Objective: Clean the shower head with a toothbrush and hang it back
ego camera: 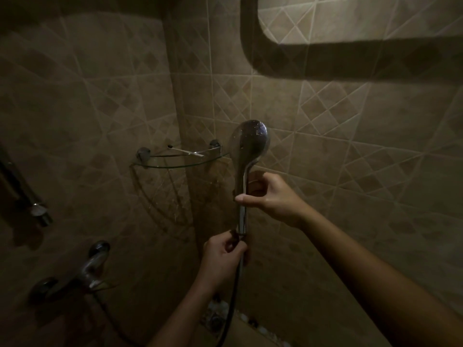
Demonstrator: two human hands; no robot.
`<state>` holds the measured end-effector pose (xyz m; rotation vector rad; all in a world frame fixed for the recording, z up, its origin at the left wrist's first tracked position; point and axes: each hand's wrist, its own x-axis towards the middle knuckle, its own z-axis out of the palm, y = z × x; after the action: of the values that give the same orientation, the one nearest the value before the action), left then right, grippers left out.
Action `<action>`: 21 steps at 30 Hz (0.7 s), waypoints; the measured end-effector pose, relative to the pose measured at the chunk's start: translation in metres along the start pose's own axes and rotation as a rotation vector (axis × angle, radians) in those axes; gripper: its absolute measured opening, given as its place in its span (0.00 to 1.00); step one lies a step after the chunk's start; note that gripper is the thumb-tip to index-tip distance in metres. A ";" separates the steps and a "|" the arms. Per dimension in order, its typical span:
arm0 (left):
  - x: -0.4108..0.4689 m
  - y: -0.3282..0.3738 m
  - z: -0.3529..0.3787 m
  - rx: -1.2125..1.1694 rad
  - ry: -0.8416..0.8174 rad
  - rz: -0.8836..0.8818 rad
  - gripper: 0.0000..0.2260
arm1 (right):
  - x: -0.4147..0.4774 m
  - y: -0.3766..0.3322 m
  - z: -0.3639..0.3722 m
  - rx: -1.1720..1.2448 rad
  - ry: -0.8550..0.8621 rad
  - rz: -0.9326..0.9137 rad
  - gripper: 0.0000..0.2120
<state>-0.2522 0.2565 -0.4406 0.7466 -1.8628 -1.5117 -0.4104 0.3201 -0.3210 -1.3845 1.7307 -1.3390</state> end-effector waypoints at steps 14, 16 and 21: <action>0.002 -0.002 0.001 -0.013 0.024 -0.022 0.08 | -0.002 0.003 -0.005 0.105 -0.013 -0.029 0.15; 0.002 -0.002 0.001 -0.007 0.028 -0.037 0.11 | 0.000 0.006 -0.002 -0.010 0.076 -0.045 0.18; 0.002 -0.002 0.003 -0.010 0.009 -0.070 0.16 | 0.001 0.006 -0.003 -0.011 0.055 -0.060 0.19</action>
<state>-0.2558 0.2562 -0.4429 0.8208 -1.8379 -1.5578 -0.4149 0.3204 -0.3251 -1.4282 1.7472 -1.4136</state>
